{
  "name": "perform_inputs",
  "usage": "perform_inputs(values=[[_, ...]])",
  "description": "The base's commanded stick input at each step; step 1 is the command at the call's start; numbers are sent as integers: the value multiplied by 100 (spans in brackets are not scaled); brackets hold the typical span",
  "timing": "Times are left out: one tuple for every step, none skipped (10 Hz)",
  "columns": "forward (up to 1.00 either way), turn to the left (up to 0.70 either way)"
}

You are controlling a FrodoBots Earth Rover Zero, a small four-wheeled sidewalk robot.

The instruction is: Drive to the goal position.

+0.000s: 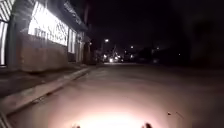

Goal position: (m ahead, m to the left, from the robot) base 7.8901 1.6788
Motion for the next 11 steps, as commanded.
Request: perform_inputs(values=[[70, 0], [70, 0], [70, 0], [70, 0], [70, 0], [70, 0], [70, 0], [70, 0], [70, 0], [70, 0], [70, 0]])
